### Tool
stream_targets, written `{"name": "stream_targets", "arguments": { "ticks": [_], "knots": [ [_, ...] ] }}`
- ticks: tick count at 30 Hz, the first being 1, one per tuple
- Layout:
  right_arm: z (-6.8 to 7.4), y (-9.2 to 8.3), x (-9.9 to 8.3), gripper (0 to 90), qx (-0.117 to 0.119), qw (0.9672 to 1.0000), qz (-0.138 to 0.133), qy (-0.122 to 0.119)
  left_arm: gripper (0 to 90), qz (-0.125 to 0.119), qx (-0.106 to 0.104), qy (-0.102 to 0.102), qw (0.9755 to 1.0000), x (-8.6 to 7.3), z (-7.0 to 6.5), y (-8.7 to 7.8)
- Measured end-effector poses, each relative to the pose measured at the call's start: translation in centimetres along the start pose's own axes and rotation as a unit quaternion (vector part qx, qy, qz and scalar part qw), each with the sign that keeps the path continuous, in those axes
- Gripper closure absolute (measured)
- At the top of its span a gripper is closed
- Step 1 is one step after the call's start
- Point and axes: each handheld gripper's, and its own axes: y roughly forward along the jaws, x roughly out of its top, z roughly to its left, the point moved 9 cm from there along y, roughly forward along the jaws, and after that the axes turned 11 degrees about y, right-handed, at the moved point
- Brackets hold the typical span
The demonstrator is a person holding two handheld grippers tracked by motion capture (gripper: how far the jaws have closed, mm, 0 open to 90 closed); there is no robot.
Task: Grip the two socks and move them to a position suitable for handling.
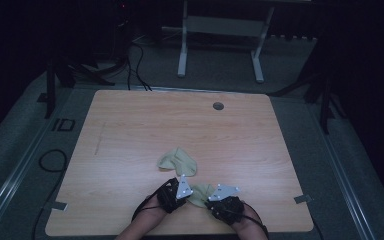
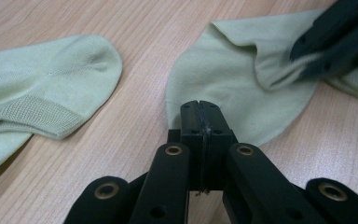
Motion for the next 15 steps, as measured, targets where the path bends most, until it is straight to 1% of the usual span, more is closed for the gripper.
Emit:
{"name": "stream_targets", "arguments": {
  "ticks": [2, 4, 7, 8, 9, 11, 13, 15],
  "knots": [
    [-0.4, -0.8, 0.4, 83.5, 0.006, 0.9998, -0.015, 0.011, 88.9, 0.001, 0.001, 0.002, 1.0, 0.0, 0.0, 0.0],
    [-1.0, -1.9, 0.8, 83.3, 0.012, 0.9994, -0.03, 0.014, 88.9, -0.001, 0.0, -0.001, 1.0, 0.0, 0.1, 0.0],
    [-2.4, -3.4, 1.2, 83.1, 0.011, 0.9984, -0.048, 0.03, 88.8, 0.0, 0.003, -0.003, 1.0, 0.0, 0.1, 0.0],
    [-3.0, -3.7, 1.3, 83.1, 0.009, 0.9978, -0.052, 0.04, 88.9, 0.0, 0.004, -0.005, 1.0, 0.0, 0.1, 0.0],
    [-3.5, -4.1, 1.2, 83.1, 0.007, 0.9972, -0.054, 0.051, 88.9, -0.001, 0.004, -0.006, 1.0, 0.0, 0.1, 0.0],
    [-4.7, -4.5, 1.0, 83.0, -0.002, 0.9963, -0.057, 0.064, 88.8, -0.004, 0.004, -0.011, 0.9999, 0.0, 0.1, 0.0],
    [-5.7, -4.7, 0.6, 82.9, -0.002, 0.995, -0.056, 0.082, 88.9, -0.003, 0.002, -0.009, 1.0, 0.0, 0.1, 0.0],
    [-6.7, -4.8, 0.2, 82.8, -0.01, 0.9938, -0.057, 0.095, 88.9, -0.002, 0.002, -0.009, 1.0, 0.0, 0.1, 0.1]
  ]
}}
